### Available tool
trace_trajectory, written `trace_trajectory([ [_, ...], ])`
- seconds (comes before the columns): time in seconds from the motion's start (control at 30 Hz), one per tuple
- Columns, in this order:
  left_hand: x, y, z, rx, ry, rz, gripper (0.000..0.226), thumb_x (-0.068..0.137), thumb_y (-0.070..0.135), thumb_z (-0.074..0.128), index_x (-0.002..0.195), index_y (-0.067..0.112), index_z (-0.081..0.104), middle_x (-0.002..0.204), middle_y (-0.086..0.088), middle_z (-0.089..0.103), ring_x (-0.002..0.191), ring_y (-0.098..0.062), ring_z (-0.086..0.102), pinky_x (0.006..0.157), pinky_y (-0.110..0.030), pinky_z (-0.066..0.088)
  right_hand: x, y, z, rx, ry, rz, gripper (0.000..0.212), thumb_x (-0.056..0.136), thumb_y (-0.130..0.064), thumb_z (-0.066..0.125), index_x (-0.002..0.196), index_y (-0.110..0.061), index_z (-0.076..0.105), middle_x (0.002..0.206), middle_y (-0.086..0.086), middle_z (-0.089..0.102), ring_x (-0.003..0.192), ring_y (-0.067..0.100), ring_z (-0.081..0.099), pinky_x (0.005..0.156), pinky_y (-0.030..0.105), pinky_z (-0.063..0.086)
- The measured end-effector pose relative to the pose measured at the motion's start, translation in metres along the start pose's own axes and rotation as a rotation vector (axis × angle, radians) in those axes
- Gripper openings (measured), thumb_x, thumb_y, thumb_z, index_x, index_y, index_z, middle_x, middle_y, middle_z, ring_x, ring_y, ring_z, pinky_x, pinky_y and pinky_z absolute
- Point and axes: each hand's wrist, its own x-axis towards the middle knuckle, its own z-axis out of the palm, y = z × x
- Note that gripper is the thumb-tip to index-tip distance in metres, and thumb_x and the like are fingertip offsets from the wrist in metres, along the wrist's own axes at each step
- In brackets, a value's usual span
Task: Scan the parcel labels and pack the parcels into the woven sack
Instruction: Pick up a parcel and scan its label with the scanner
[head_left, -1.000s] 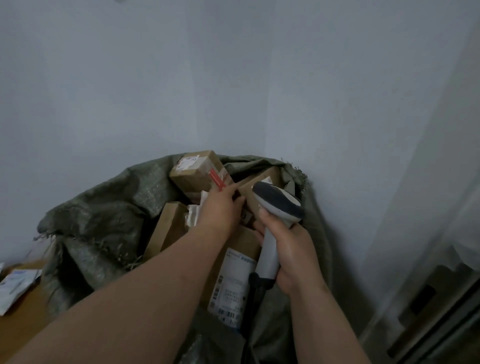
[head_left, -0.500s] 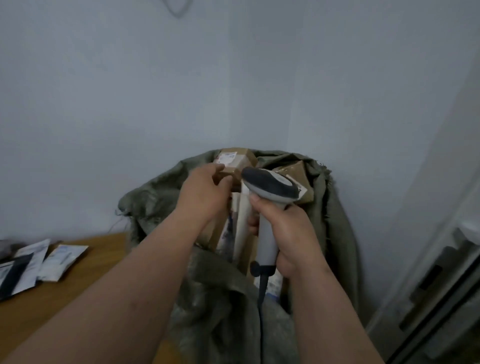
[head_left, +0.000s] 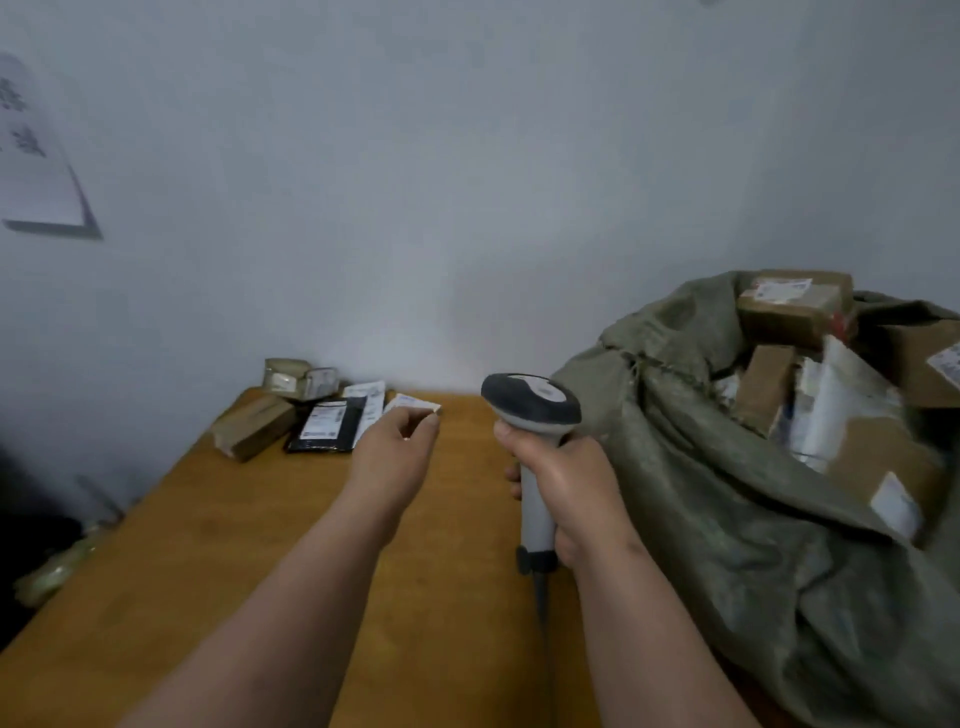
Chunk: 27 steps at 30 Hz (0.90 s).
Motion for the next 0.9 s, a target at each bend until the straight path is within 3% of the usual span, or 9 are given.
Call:
trace_trajectory([
  [0.23, 0.035, -0.081, -0.064, -0.021, 0.049, -0.254, 0.017, 0.101, 0.036, 0.054, 0.107, 0.025, 0.065, 0.1, 0.003, 0.066, 0.094, -0.016, 0.061, 0.073, -0.031, 0.049, 0.04, 0.031, 0.088, -0.043, -0.071, 0.081, 0.027, 0.078, -0.038, 0.083, 0.092, -0.022, 0.067, 0.075, 0.0, 0.07, 0.072, 0.016, 0.068, 0.065, 0.031, 0.054],
  [0.4, 0.08, -0.13, -0.087, -0.002, 0.088, -0.404, 0.021, 0.101, 0.033, 0.054, 0.115, 0.022, 0.064, 0.11, 0.0, 0.065, 0.103, -0.02, 0.06, 0.087, -0.035, 0.049, 0.087, 0.061, 0.144, -0.051, -0.154, 0.143, 0.019, 0.081, -0.033, 0.081, 0.089, -0.021, 0.069, 0.074, 0.0, 0.07, 0.066, 0.012, 0.065, 0.053, 0.02, 0.05],
  [0.67, 0.149, -0.191, -0.123, 0.037, 0.152, -0.508, 0.032, 0.1, 0.031, 0.056, 0.13, 0.019, 0.059, 0.118, -0.004, 0.063, 0.108, -0.022, 0.059, 0.091, -0.037, 0.05, 0.149, 0.103, 0.232, -0.142, -0.26, 0.273, 0.018, 0.081, -0.033, 0.081, 0.08, -0.022, 0.068, 0.071, -0.001, 0.069, 0.066, 0.014, 0.066, 0.063, 0.031, 0.054],
  [0.77, 0.173, -0.217, -0.136, 0.062, 0.165, -0.538, 0.039, 0.099, 0.029, 0.059, 0.137, 0.02, 0.054, 0.12, -0.003, 0.06, 0.108, -0.021, 0.057, 0.087, -0.036, 0.048, 0.163, 0.12, 0.263, -0.159, -0.269, 0.312, 0.018, 0.081, -0.035, 0.081, 0.085, -0.025, 0.066, 0.074, -0.003, 0.07, 0.065, 0.012, 0.065, 0.057, 0.026, 0.049],
  [0.9, 0.216, -0.255, -0.154, 0.15, 0.138, -0.55, 0.051, 0.095, 0.031, 0.064, 0.142, 0.023, 0.047, 0.142, -0.008, 0.046, 0.12, -0.026, 0.052, 0.091, -0.037, 0.046, 0.178, 0.141, 0.301, -0.196, -0.248, 0.357, 0.017, 0.081, -0.034, 0.081, 0.085, -0.025, 0.066, 0.068, -0.005, 0.069, 0.062, 0.01, 0.065, 0.057, 0.024, 0.05],
])
